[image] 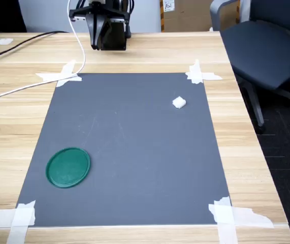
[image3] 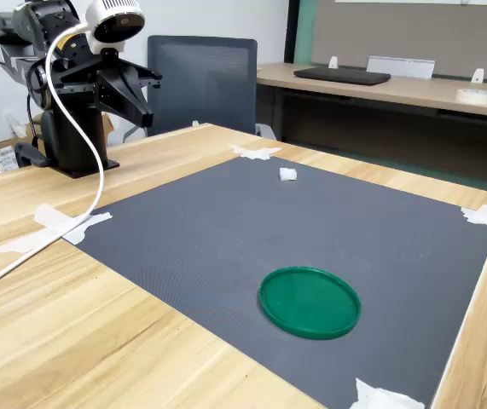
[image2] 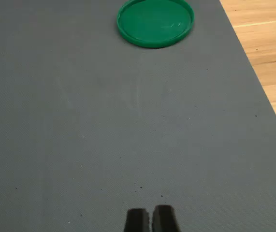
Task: Grasp a white terminal and put it in the green lid.
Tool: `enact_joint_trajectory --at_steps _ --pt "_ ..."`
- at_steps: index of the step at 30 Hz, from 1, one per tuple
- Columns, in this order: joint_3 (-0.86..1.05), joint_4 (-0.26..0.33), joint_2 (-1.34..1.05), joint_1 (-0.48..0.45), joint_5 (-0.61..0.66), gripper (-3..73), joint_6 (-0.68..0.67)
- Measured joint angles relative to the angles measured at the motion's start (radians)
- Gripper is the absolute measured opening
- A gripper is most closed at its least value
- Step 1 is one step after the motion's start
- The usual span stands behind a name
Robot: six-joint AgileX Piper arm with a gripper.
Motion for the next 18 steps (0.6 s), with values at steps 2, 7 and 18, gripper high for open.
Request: enact_joint_trajectory --at_steps 2,7,18 --pt "0.0 0.001 0.0 0.0 -0.001 -2.9 0.0" --pt "0.0 0.046 0.0 0.0 -0.021 -2.9 -0.033" --pt "-0.001 0.08 0.0 0.0 -0.024 -2.9 -0.058"
